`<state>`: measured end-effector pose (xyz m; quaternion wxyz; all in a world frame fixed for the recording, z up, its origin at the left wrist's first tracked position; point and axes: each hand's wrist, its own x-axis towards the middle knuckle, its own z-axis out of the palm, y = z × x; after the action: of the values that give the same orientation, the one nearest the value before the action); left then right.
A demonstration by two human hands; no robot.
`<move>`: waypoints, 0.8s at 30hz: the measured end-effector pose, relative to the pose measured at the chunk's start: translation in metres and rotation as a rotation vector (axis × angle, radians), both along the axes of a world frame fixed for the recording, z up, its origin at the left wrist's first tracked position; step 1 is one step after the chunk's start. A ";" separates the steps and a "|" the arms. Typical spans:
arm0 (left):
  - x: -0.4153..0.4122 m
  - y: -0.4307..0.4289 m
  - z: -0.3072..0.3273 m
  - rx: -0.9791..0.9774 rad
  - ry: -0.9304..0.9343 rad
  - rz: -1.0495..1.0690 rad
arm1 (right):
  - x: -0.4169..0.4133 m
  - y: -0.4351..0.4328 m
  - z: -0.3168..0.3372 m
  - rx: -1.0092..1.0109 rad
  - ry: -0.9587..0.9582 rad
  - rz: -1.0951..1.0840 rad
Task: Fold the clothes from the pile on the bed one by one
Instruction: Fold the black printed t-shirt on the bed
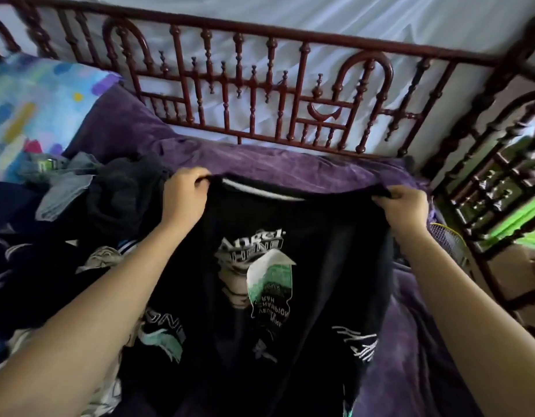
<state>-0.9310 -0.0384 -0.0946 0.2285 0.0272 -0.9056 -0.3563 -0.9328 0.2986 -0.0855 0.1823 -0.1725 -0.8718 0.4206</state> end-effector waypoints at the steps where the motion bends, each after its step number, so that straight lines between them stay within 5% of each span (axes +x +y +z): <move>1: -0.025 0.008 0.008 0.006 0.042 -0.007 | -0.019 -0.003 0.008 0.012 0.072 -0.103; 4: -0.087 0.036 0.014 -0.002 -0.003 -0.212 | -0.067 -0.013 0.018 -0.003 0.128 -0.227; 8: -0.100 0.051 -0.076 -0.038 -0.414 -0.300 | -0.073 -0.025 -0.051 -0.061 -0.110 0.070; 13: 0.008 0.037 -0.240 -0.203 -0.987 -0.184 | 0.029 -0.024 -0.216 -0.099 -0.675 0.049; 17: 0.091 0.018 -0.305 -0.212 -1.294 -0.147 | 0.125 -0.021 -0.300 -0.105 -1.086 -0.093; 24: 0.124 0.014 -0.332 -0.127 -1.399 -0.093 | 0.170 -0.022 -0.343 -0.212 -1.068 -0.270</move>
<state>-0.8069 -0.0246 -0.4268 -0.4217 0.1978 -0.8593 -0.2111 -0.7627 0.2766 -0.4284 -0.2507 -0.4888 -0.7662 0.3334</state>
